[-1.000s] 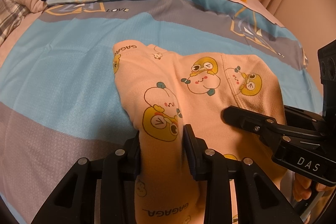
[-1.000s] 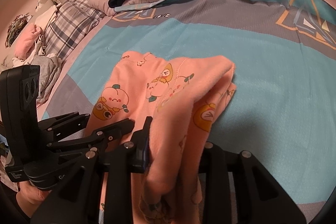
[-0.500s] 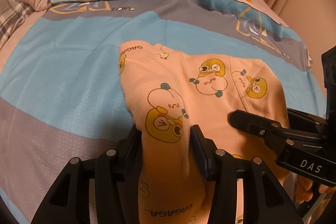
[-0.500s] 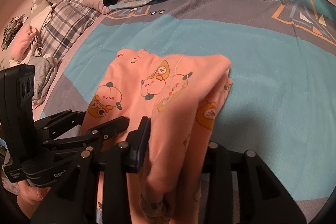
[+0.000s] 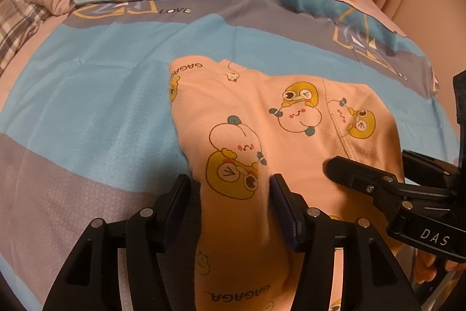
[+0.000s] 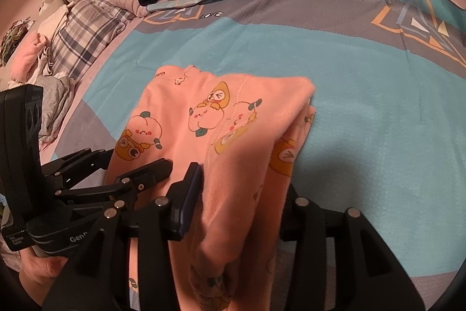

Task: Fold small clothes
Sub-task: 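Lower the folded peach garment onto the duvet with both grippers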

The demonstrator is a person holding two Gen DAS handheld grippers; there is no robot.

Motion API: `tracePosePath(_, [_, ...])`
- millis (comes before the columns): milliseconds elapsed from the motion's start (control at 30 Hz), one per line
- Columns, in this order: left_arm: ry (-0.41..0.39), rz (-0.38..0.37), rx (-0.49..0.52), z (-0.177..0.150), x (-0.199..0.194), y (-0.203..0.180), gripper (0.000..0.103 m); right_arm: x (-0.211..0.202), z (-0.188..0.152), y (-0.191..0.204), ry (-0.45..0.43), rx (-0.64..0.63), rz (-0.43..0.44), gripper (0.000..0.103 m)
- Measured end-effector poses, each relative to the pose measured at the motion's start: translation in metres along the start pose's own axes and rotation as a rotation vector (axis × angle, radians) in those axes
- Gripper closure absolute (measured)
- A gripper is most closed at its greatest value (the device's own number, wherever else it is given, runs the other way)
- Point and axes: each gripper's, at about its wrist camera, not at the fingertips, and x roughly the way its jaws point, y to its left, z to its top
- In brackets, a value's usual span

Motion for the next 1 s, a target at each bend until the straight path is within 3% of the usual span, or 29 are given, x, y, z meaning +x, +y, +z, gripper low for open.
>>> tracePosePath(133, [0.003,0.003,-0.003,0.0005,-0.0002,0.0005,0.047,-0.0009,-0.0003,-0.0010,0.000,0.002,-0.009,0.054])
tracePosePath(267, [-0.002,0.035,0.004,-0.0002,-0.0005,-0.0005,0.038,-0.0021,-0.0014,-0.0025,-0.001,0.010,-0.016,0.051])
tracePosePath(533, [-0.002,0.043,0.005,0.0001,-0.0006,-0.0003,0.037,-0.0031,-0.0030,-0.0047,0.000,0.022,-0.017,0.049])
tracePosePath(1000, [0.003,0.075,-0.009,-0.0032,-0.0030,0.0008,0.026,-0.0088,-0.0082,-0.0093,-0.002,0.044,-0.029,0.043])
